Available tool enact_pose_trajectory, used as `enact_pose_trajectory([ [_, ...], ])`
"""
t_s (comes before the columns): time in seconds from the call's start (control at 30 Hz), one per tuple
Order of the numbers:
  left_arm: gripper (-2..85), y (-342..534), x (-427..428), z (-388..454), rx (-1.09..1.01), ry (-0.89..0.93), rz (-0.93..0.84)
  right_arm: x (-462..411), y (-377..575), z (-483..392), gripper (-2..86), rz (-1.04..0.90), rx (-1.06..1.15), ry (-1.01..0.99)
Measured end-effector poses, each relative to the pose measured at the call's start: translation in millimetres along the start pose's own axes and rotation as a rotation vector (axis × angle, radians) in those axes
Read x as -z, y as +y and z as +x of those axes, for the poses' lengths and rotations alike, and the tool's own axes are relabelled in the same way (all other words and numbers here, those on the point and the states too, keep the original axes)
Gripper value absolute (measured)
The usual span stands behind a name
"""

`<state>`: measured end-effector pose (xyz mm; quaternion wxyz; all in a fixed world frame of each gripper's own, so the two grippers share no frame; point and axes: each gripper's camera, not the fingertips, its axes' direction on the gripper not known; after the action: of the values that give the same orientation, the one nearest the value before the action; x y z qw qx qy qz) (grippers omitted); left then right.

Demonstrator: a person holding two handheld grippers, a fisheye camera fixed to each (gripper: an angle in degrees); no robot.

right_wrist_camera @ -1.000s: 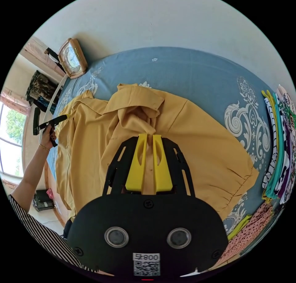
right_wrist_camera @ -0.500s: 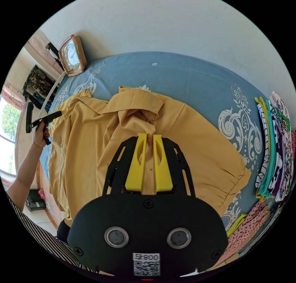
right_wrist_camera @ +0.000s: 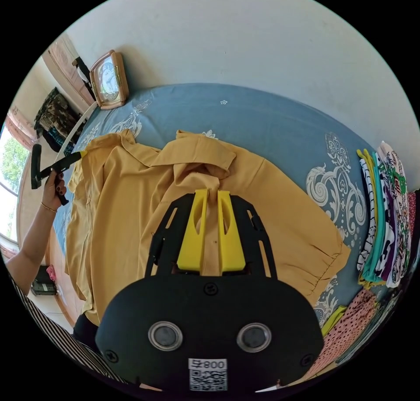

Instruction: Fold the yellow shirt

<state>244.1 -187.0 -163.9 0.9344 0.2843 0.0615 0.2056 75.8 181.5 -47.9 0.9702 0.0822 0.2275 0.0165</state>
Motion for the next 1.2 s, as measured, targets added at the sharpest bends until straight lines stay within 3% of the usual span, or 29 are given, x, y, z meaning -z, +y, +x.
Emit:
enact_pose_trajectory([
  [0.23, 2.6, -16, 5, 67, -0.120, 0.154, 0.134, 7, 1, -25, 5.6, 0.012, 0.049, -0.024],
  [0.4, 3.2, -9, -70, 143, -0.306, 0.198, -0.147, 13, 6, -67, 5.2, 0.009, 0.191, -0.192],
  [0.57, 4.4, 3, -79, 165, -0.357, 0.283, -0.179, 12, 18, -94, 6.1, -0.064, 0.290, -0.249],
  [0.83, 7.1, -7, -88, 209, -0.457, 0.256, -0.192, 33, 9, -60, 8.4, 0.070, 0.180, -0.005],
  [1.03, 6.1, -11, -135, 260, -0.587, 0.026, -0.276, 6, -6, -80, 8.8, 0.009, 0.318, 0.278],
  [1.2, 2.5, -17, -148, 285, -0.617, -0.126, -0.250, -14, -19, -83, 7.0, -0.071, 0.340, 0.302],
])
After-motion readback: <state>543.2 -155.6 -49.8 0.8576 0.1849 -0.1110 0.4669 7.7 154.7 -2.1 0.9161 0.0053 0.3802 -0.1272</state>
